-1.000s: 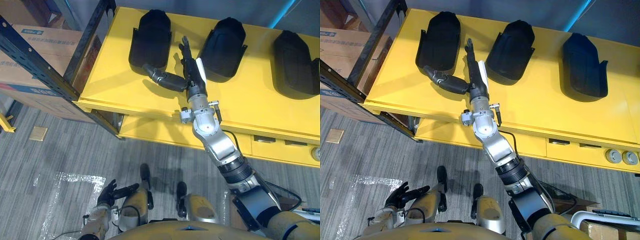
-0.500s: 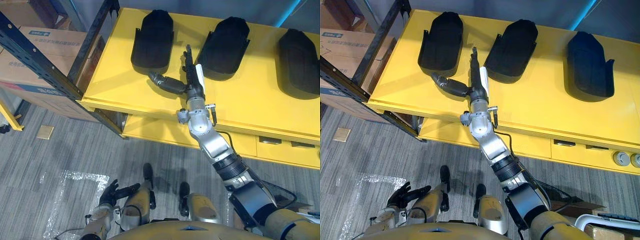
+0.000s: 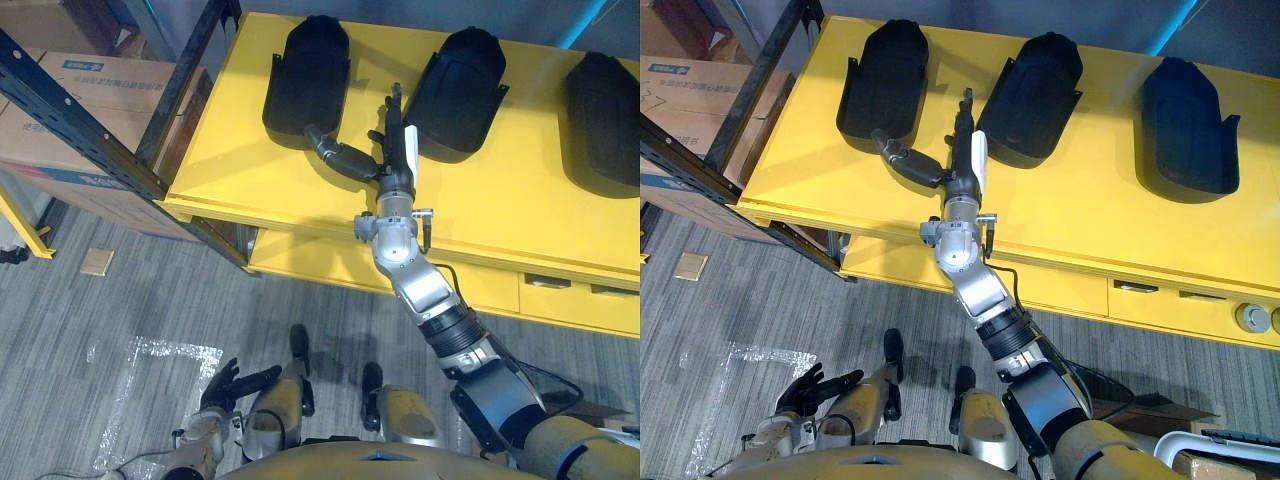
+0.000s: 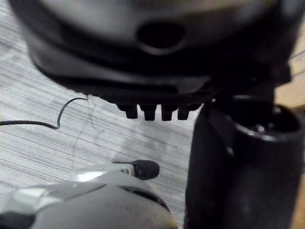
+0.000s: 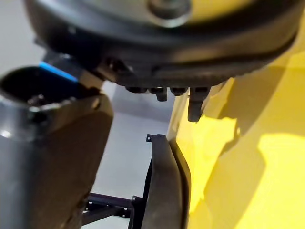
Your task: Walk over and take three plastic housings, then place them on the shelf
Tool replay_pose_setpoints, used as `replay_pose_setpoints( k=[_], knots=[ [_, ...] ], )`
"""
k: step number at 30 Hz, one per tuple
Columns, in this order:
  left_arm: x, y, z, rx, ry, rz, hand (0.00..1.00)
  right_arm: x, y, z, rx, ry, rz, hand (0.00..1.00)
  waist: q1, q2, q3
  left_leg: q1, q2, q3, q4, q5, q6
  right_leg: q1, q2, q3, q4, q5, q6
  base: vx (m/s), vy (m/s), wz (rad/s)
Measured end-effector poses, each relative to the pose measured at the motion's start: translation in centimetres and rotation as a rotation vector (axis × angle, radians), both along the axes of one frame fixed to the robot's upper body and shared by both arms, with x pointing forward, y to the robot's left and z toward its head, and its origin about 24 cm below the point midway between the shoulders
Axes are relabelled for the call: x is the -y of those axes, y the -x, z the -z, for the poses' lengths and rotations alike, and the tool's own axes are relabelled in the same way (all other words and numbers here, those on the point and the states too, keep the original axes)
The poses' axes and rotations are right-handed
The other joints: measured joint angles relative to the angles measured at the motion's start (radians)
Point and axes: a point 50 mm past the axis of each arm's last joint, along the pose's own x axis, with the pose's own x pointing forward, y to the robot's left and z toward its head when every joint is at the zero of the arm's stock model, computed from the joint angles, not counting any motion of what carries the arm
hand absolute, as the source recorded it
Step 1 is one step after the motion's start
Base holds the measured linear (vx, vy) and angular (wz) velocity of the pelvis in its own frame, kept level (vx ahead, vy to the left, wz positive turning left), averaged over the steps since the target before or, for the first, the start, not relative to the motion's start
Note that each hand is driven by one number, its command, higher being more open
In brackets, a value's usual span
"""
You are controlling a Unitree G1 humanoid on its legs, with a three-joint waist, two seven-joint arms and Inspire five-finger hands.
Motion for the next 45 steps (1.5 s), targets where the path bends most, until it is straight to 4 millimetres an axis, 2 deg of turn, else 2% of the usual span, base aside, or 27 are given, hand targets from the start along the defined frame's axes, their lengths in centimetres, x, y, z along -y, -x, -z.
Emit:
replay_pose_setpoints(
  k=[36, 45],
  knots=[
    [0.0, -0.1, -0.1, 0.01, -0.003, 0.002, 1.0, 0.5, 0.0, 0.4, -0.009, -0.008, 0.031, 1.0, 0.014, -0.006, -0.002, 0.008, 0.002, 0.016, 0.0, 0.001, 0.002, 0.002, 0.0, 0.015, -0.007, 0.002, 0.004, 0.0, 0.0, -0.01],
    [-0.4, -0.1, -0.1, 0.009, -0.015, 0.002, 1.0, 1.0, 0.1, 0.8, -0.027, -0.017, 0.05, 1.0, 0.023, -0.03, -0.007, 0.013, 0.002, 0.018, 0.0, 0.001, 0.002, 0.008, 0.0, 0.017, -0.011, 0.004, 0.006, 0.0, 0.0, 0.0]
  ],
)
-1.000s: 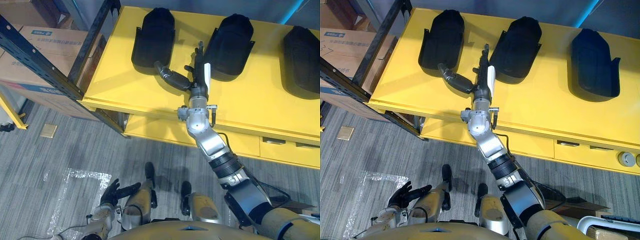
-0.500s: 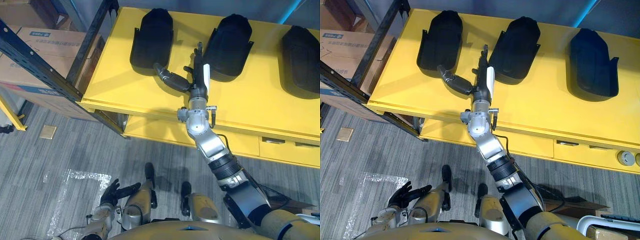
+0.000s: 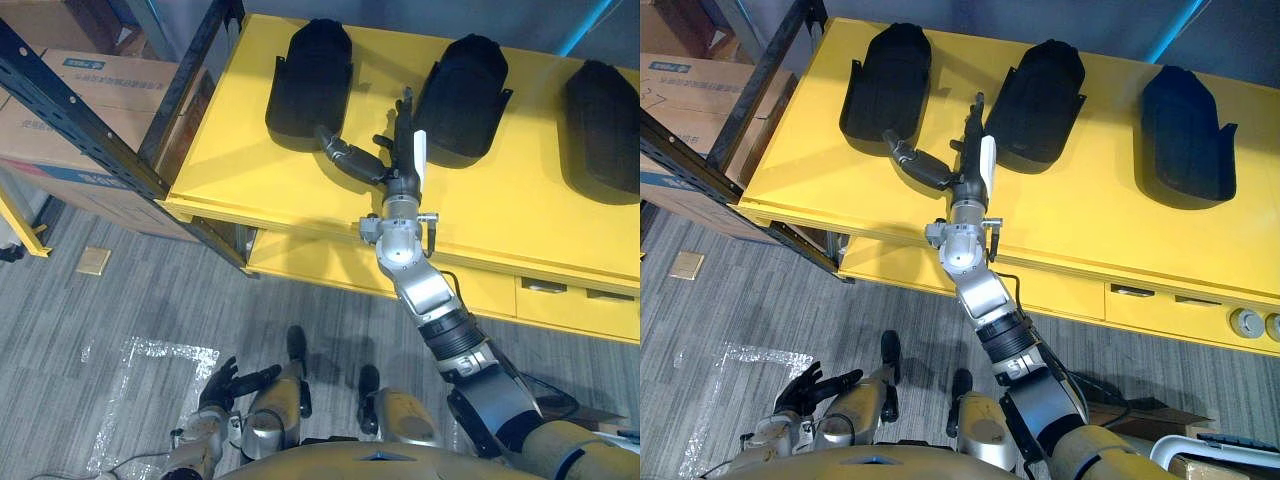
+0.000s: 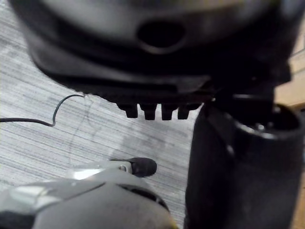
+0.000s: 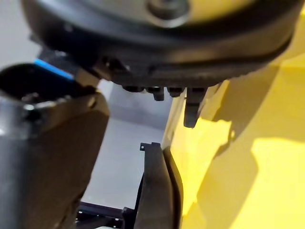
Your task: Walk over and take three plastic housings, then place them on the shelf
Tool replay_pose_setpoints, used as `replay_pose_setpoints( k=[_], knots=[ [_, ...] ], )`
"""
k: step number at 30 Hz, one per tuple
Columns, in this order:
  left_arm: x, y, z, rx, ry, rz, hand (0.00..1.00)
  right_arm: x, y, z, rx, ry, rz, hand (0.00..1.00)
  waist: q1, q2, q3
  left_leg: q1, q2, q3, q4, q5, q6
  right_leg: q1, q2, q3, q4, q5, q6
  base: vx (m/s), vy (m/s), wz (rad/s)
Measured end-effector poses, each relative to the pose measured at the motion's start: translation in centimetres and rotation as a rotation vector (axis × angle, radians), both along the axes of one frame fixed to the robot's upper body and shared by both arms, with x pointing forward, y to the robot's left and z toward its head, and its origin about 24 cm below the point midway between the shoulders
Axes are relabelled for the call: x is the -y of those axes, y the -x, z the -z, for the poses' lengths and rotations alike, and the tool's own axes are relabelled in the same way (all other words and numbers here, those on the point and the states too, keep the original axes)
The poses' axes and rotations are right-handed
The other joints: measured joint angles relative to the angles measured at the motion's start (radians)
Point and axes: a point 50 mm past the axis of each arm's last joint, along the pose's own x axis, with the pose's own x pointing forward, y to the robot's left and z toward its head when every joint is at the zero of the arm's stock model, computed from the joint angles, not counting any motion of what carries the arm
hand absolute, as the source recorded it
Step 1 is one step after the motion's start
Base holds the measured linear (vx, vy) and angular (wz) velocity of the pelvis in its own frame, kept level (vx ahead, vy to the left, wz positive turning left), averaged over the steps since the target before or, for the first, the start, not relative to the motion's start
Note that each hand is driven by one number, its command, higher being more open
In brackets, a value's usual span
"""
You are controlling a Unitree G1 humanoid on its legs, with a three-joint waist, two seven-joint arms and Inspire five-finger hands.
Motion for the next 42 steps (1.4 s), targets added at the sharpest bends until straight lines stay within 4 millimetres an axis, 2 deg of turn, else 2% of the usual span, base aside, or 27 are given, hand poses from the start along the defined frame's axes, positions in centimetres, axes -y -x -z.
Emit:
replay_pose_setpoints(
  k=[8, 16, 35, 39, 42],
  knots=[
    [-0.1, 0.0, 0.0, -0.002, -0.004, -0.001, 1.0, 0.3, 0.2, 0.3, -0.009, -0.008, 0.006, 1.0, 0.0, -0.007, 0.001, 0.006, 0.0, 0.006, 0.0, -0.001, 0.0, 0.009, 0.0, 0.005, -0.011, 0.004, 0.005, 0.0, 0.0, -0.02],
    [-0.6, 0.0, -0.1, -0.005, -0.017, 0.001, 1.0, 0.7, 0.4, 0.7, -0.02, -0.017, 0.001, 1.0, 0.0, -0.031, -0.005, 0.006, -0.001, 0.008, 0.0, -0.001, 0.0, 0.009, 0.0, 0.006, -0.013, 0.005, 0.006, 0.0, 0.0, 0.0],
    [-0.6, 0.0, -0.1, -0.012, -0.016, 0.001, 1.0, 1.6, 1.1, 1.0, -0.023, -0.097, -0.028, 1.0, -0.001, -0.031, -0.005, 0.006, -0.001, 0.01, 0.0, -0.001, 0.0, 0.009, 0.0, 0.01, -0.014, 0.006, 0.007, 0.0, 0.0, 0.0],
    [-0.7, 0.1, -0.1, -0.015, -0.018, 0.0, 1.0, 1.8, 1.3, 1.0, -0.007, -0.157, -0.136, 1.0, -0.004, -0.033, -0.006, 0.008, 0.0, 0.016, 0.0, -0.002, 0.001, 0.008, 0.0, 0.017, -0.016, 0.008, 0.008, 0.0, 0.0, -0.05],
    [-0.8, 0.1, -0.1, -0.016, -0.018, -0.003, 1.0, 1.7, 2.6, 0.6, 0.001, -0.255, -0.325, 1.0, -0.006, -0.036, -0.008, 0.008, 0.003, 0.027, -0.001, -0.006, 0.001, 0.012, 0.003, 0.026, -0.036, 0.021, 0.009, 0.01, 0.005, -0.11]
  ],
)
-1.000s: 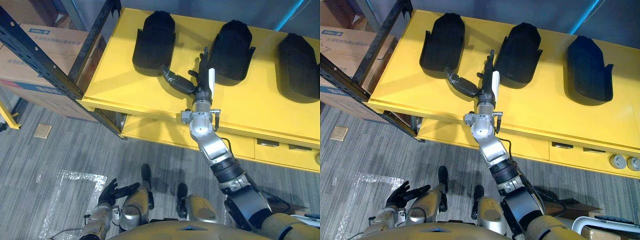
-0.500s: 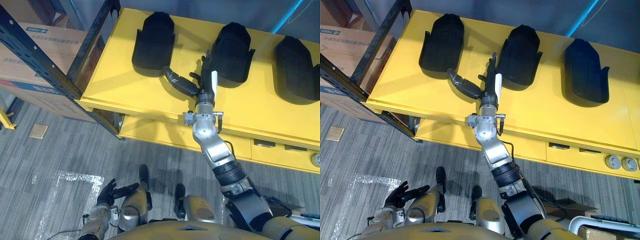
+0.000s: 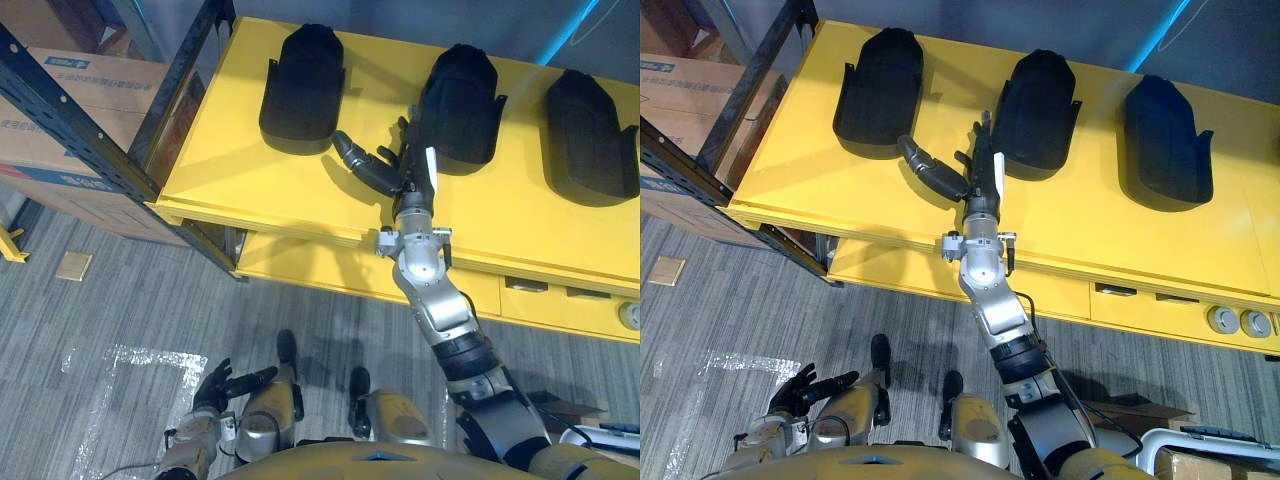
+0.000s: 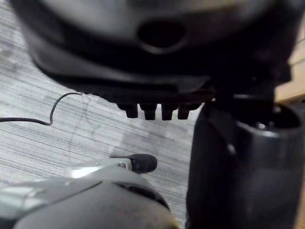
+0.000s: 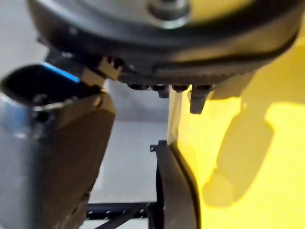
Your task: Walk over and take three plastic housings, then place them on the shelf
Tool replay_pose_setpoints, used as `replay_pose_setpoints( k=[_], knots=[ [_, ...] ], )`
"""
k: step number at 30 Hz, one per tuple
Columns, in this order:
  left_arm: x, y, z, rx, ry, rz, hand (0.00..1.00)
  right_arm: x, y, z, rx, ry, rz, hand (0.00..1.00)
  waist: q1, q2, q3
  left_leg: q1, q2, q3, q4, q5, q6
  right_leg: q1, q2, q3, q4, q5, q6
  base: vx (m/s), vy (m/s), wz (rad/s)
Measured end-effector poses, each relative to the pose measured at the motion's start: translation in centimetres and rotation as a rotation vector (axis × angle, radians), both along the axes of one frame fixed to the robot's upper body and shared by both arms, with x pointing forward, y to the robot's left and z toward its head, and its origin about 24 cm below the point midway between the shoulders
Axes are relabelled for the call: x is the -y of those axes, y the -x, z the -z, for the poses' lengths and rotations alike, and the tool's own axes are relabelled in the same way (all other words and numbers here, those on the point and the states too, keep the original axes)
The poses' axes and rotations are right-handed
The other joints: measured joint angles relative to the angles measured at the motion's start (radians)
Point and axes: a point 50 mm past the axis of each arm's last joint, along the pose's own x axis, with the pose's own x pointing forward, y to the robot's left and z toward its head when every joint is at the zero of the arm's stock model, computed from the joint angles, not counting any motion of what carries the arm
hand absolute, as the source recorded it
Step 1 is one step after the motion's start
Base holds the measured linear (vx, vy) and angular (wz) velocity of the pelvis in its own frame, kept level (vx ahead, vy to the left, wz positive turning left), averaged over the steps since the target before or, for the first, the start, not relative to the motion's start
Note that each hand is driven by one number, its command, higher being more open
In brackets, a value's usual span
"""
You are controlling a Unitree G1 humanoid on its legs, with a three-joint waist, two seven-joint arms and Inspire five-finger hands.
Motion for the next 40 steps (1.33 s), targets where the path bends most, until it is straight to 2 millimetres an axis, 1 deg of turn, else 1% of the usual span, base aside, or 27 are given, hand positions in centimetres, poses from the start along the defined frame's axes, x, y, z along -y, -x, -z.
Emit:
replay_pose_setpoints(
  k=[1, 3, 4, 6, 8, 10, 12, 13, 14, 16, 17, 19, 20, 21, 23, 24, 26, 27, 29, 30, 31, 32, 34, 35, 38, 39, 40],
  knots=[
    [-0.1, 0.1, 0.0, -0.004, 0.0, -0.01, 1.0, -0.1, 1.0, -0.6, 0.026, -0.043, -0.101, 1.0, -0.008, -0.005, -0.003, 0.002, 0.0, 0.005, 0.0, -0.002, 0.0, 0.003, 0.0, 0.004, -0.007, 0.004, 0.002, 0.03, 0.009, -0.08],
    [-0.5, 0.7, 0.2, -0.019, -0.004, -0.031, 1.0, -0.2, 2.1, -1.8, 0.076, -0.112, -0.244, 1.0, -0.027, -0.019, -0.012, 0.008, 0.0, 0.007, 0.0, -0.005, 0.0, 0.015, 0.0, 0.005, -0.021, 0.009, 0.003, 0.04, 0.009, -0.05],
    [-0.6, 0.8, 0.2, -0.022, -0.006, -0.035, 1.0, -0.1, 2.5, -2.3, 0.1, -0.128, -0.284, 1.0, -0.03, -0.024, -0.014, 0.012, 0.0, 0.009, 0.0, -0.007, -0.001, 0.02, 0.001, 0.006, -0.027, 0.01, 0.004, 0.05, 0.006, -0.06],
    [-1.1, 1.3, 0.3, -0.042, -0.014, -0.045, 1.0, 0.7, 3.7, -4.3, 0.202, -0.154, -0.391, 1.0, -0.043, -0.044, -0.035, 0.024, -0.001, 0.014, -0.001, -0.013, -0.002, 0.034, 0.001, 0.011, -0.037, 0.012, 0.005, 0.05, 0.004, -0.07],
    [-1.6, 2.2, 0.5, -0.066, -0.02, -0.073, 1.0, 2.4, 4.9, -6.9, 0.349, -0.184, -0.458, 1.0, -0.053, -0.065, -0.065, 0.025, 0.0, 0.022, -0.003, -0.019, -0.005, 0.035, 0.001, 0.018, -0.045, 0.013, 0.005, 0.04, 0.004, -0.1],
    [-1.7, 2.6, 0.7, -0.08, -0.02, -0.084, 1.0, 3.9, 5.5, -8.2, 0.429, -0.193, -0.453, 1.0, -0.055, -0.072, -0.087, 0.025, 0.0, 0.027, -0.004, -0.021, -0.004, 0.037, 0.001, 0.023, -0.052, 0.017, 0.005, 0.04, 0.008, -0.09],
    [-1.8, 3.2, 0.8, -0.097, -0.021, -0.091, 1.0, 5.8, 5.9, -9.2, 0.501, -0.206, -0.402, 1.0, -0.06, -0.078, -0.112, 0.033, -0.001, 0.033, -0.004, -0.024, -0.004, 0.053, 0.001, 0.028, -0.072, 0.028, 0.005, 0.04, 0.01, -0.06],
    [-1.9, 3.5, 0.9, -0.109, -0.022, -0.097, 1.0, 6.8, 6.0, -9.5, 0.519, -0.206, -0.355, 1.0, -0.07, -0.079, -0.119, 0.042, -0.003, 0.033, -0.004, -0.027, -0.004, 0.067, 0.0, 0.028, -0.082, 0.029, 0.005, 0.0, 0.0, 0.0],
    [-1.9, 3.7, 1.0, -0.117, -0.02, -0.105, 1.0, 7.3, 6.0, -9.5, 0.52, -0.199, -0.319, 1.0, -0.076, -0.079, -0.127, 0.043, -0.003, 0.034, -0.005, -0.028, -0.004, 0.067, 0.0, 0.029, -0.083, 0.029, 0.005, 0.0, 0.0, 0.0],
    [-1.9, 4.2, 1.2, -0.136, -0.016, -0.12, 1.0, 9.9, 6.5, -8.5, 0.482, -0.158, -0.141, 1.0, -0.084, -0.076, -0.152, 0.044, -0.003, 0.039, -0.005, -0.035, -0.006, 0.066, -0.001, 0.033, -0.083, 0.029, 0.004, 0.01, 0.017, -0.05],
    [-1.8, 4.4, 1.3, -0.138, -0.015, -0.125, 1.0, 10.6, 6.6, -8.1, 0.464, -0.143, -0.086, 1.0, -0.086, -0.075, -0.156, 0.044, -0.003, 0.04, -0.005, -0.036, -0.007, 0.066, -0.001, 0.034, -0.083, 0.029, 0.004, 0.02, 0.021, -0.07],
    [-1.8, 5.2, 1.4, -0.155, -0.015, -0.143, 1.0, 13.3, 7.0, -5.8, 0.372, -0.159, 0.108, 1.0, -0.104, -0.07, -0.169, 0.046, -0.002, 0.052, -0.005, -0.04, -0.011, 0.062, 0.0, 0.049, -0.083, 0.029, 0.003, 0.01, 0.022, -0.13],
    [-1.7, 5.3, 1.5, -0.16, -0.016, -0.148, 1.0, 14.0, 7.1, -5.1, 0.344, -0.171, 0.156, 1.0, -0.107, -0.068, -0.171, 0.049, -0.001, 0.058, -0.005, -0.041, -0.011, 0.062, 0.0, 0.056, -0.082, 0.029, 0.003, 0.01, 0.024, -0.21],
    [-1.6, 5.5, 1.5, -0.165, -0.017, -0.155, 1.0, 15.2, 7.5, -3.7, 0.294, -0.192, 0.235, 1.0, -0.107, -0.063, -0.174, 0.054, 0.0, 0.069, -0.005, -0.044, -0.011, 0.061, 0.0, 0.065, -0.082, 0.03, 0.002, 0.01, 0.034, -0.29],
    [-1.3, 6.1, 1.8, -0.191, -0.015, -0.17, 1.0, 17.7, 8.7, 1.0, 0.113, -0.272, 0.455, 1.0, -0.12, -0.047, -0.197, 0.059, 0.001, 0.092, -0.005, -0.051, -0.011, 0.054, 0.0, 0.089, -0.083, 0.032, 0.004, 0.03, 0.029, -0.32],
    [-1.2, 6.4, 1.9, -0.203, -0.016, -0.174, 1.0, 18.1, 9.0, 2.4, 0.055, -0.296, 0.511, 1.0, -0.132, -0.043, -0.203, 0.059, 0.001, 0.095, -0.005, -0.053, -0.011, 0.053, 0.0, 0.092, -0.083, 0.032, 0.005, 0.05, 0.019, -0.24],
    [-0.9, 6.9, 2.1, -0.237, -0.008, -0.18, 1.0, 19.3, 11.2, 9.2, -0.214, -0.388, 0.706, 1.0, -0.152, -0.025, -0.213, 0.071, 0.003, 0.122, -0.005, -0.06, -0.012, 0.051, 0.0, 0.117, -0.082, 0.033, 0.006, 0.05, 0.017, -0.31],
    [-0.8, 7.1, 2.2, -0.243, -0.006, -0.182, 1.0, 19.3, 11.8, 10.9, -0.284, -0.408, 0.744, 1.0, -0.155, -0.02, -0.216, 0.075, 0.004, 0.129, -0.005, -0.063, -0.014, 0.052, 0.0, 0.12, -0.082, 0.033, 0.006, 0.05, 0.009, -0.4],
    [-0.4, 7.4, 2.4, -0.259, 0.003, -0.178, 1.0, 18.7, 15.1, 17.0, -0.557, -0.472, 0.897, 1.0, -0.163, 0.003, -0.223, 0.095, 0.009, 0.163, -0.005, -0.069, -0.017, 0.054, 0.002, 0.153, -0.081, 0.033, 0.008, 0.06, 0.001, -0.44],
    [-0.3, 7.4, 2.4, -0.26, 0.003, -0.172, 1.0, 18.3, 16.2, 18.8, -0.643, -0.483, 0.941, 1.0, -0.164, 0.011, -0.227, 0.099, 0.01, 0.172, -0.005, -0.073, -0.021, 0.054, 0.002, 0.16, -0.081, 0.033, 0.008, 0.05, -0.001, -0.33],
    [-0.3, 7.4, 2.4, -0.259, 0.004, -0.172, 1.0, 18.1, 16.9, 19.8, -0.697, -0.487, 0.966, 1.0, -0.165, 0.014, -0.227, 0.102, 0.01, 0.177, -0.005, -0.075, -0.021, 0.054, 0.002, 0.164, -0.081, 0.033, 0.008, 0.05, -0.002, -0.19],
    [-0.1, 7.3, 2.4, -0.26, 0.009, -0.171, 1.0, 17.6, 18.3, 21.7, -0.806, -0.496, 1.015, 1.0, -0.164, 0.023, -0.23, 0.11, 0.01, 0.181, -0.005, -0.078, -0.021, 0.061, 0.002, 0.167, -0.083, 0.032, 0.01, 0.05, -0.002, -0.1],
    [0.0, 7.0, 2.4, -0.264, 0.017, -0.166, 1.0, 16.8, 19.2, 23.3, -0.905, -0.502, 1.028, 1.0, -0.158, 0.029, -0.233, 0.116, 0.01, 0.181, -0.005, -0.083, -0.019, 0.069, 0.001, 0.166, -0.086, 0.03, 0.013, 0.02, -0.001, -0.02],
    [0.1, 7.0, 2.4, -0.264, 0.017, -0.166, 1.0, 16.6, 19.2, 23.7, -0.933, -0.502, 1.019, 1.0, -0.157, 0.029, -0.234, 0.118, 0.01, 0.181, -0.005, -0.083, -0.019, 0.07, 0.001, 0.165, -0.087, 0.03, 0.013, 0.0, 0.0, 0.0],
    [0.1, 6.7, 2.4, -0.263, 0.001, -0.126, 1.0, 15.1, 19.1, 25.4, -1.075, -0.481, 0.91, 1.0, -0.148, 0.028, -0.234, 0.123, 0.009, 0.179, -0.005, -0.086, -0.022, 0.086, -0.001, 0.156, -0.101, 0.031, 0.016, 0.01, 0.005, 0.04],
    [0.0, 6.4, 2.4, -0.264, 0.002, -0.112, 1.0, 14.3, 19.7, 26.5, -1.173, -0.427, 0.834, 1.0, -0.137, 0.025, -0.234, 0.126, 0.008, 0.178, -0.006, -0.088, -0.022, 0.09, -0.003, 0.151, -0.103, 0.03, 0.015, 0.02, 0.009, 0.07],
    [0.0, 6.2, 2.3, -0.266, 0.004, -0.101, 1.0, 14.0, 19.9, 27.0, -1.211, -0.408, 0.794, 1.0, -0.131, 0.024, -0.233, 0.126, 0.007, 0.176, -0.006, -0.088, -0.022, 0.092, -0.003, 0.149, -0.104, 0.028, 0.012, 0.01, 0.007, 0.04]
  ],
)
